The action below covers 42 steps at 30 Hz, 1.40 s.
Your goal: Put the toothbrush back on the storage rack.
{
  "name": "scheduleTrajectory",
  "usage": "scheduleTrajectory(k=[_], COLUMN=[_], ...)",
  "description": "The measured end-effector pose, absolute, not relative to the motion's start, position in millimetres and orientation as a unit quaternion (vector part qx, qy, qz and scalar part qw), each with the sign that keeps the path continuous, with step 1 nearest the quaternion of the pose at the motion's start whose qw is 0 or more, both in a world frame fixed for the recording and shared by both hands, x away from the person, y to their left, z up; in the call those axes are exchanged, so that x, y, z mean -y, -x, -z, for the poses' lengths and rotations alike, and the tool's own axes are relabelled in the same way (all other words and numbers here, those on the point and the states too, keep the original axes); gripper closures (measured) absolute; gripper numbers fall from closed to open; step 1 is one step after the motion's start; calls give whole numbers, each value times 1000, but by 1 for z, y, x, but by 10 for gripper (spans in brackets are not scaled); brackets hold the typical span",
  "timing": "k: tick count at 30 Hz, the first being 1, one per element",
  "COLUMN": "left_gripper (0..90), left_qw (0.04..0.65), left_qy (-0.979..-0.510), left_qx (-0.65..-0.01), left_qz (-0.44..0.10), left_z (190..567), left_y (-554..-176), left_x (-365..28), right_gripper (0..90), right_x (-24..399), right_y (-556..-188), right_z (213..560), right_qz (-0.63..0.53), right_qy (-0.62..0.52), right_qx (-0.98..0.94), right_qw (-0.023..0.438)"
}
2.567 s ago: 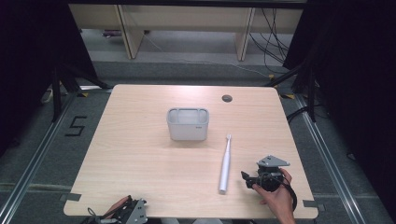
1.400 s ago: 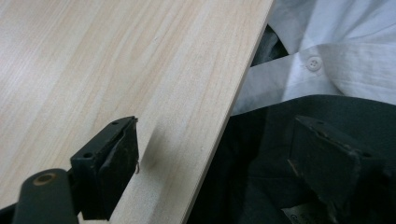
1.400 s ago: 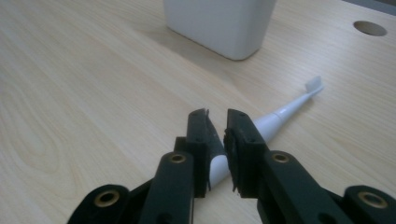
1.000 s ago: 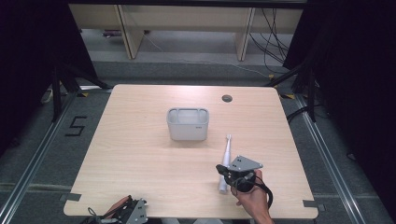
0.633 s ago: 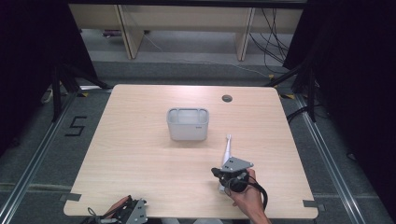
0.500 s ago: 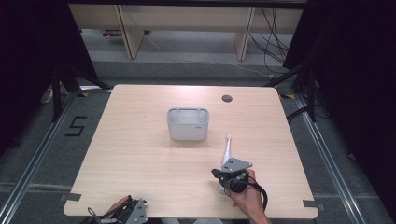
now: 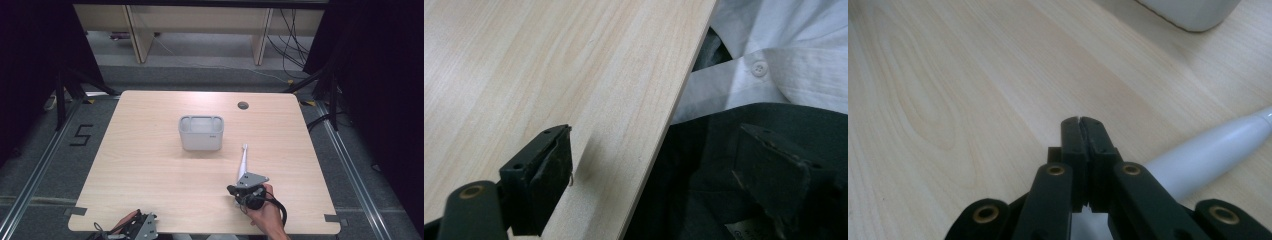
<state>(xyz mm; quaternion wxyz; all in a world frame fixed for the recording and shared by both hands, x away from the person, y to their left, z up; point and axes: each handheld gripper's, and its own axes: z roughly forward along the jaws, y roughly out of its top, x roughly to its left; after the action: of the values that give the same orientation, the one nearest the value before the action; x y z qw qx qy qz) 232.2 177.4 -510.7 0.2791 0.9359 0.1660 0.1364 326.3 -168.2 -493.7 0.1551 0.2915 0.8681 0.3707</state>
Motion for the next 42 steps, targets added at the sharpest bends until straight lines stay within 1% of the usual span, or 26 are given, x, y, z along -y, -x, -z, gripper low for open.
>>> scheduleTrajectory(k=[7,9,19,26,27,28,33,35,36,42], left_gripper=[153,153,153,153,153,153,153,153,153,153], left_qw=[278,279,279,278,277,278,278,277,277,277], left_qy=[-936,-936,-936,-936,-937,-936,-936,-937,-937,-936], left_qx=[-166,-166,-166,-166,-166,-165,-166,-166,-166,-166], left_qz=[-138,-136,-138,-137,-136,-136,-136,-137,-137,-136], left_z=[511,511,511,510,510,511,511,511,511,511], left_y=[-232,-232,-232,-233,-232,-232,-232,-233,-233,-232], left_x=[-178,-178,-178,-178,-178,-178,-178,-178,-178,-178], right_gripper=[890,890,886,885,885,884,883,883,883,883], right_x=[172,173,182,192,193,195,204,207,208,215], right_y=[-322,-321,-317,-314,-313,-312,-310,-308,-309,-309], right_z=[496,497,498,498,499,498,497,497,497,496], right_qz=[-362,-359,-353,-347,-353,-345,-344,-342,-345,-344], right_qy=[-301,-297,-304,-321,-323,-330,-333,-345,-338,-339], right_qx=[-870,-874,-874,-871,-867,-869,-868,-865,-866,-866], right_qw=[147,136,141,131,139,130,134,125,133,130])
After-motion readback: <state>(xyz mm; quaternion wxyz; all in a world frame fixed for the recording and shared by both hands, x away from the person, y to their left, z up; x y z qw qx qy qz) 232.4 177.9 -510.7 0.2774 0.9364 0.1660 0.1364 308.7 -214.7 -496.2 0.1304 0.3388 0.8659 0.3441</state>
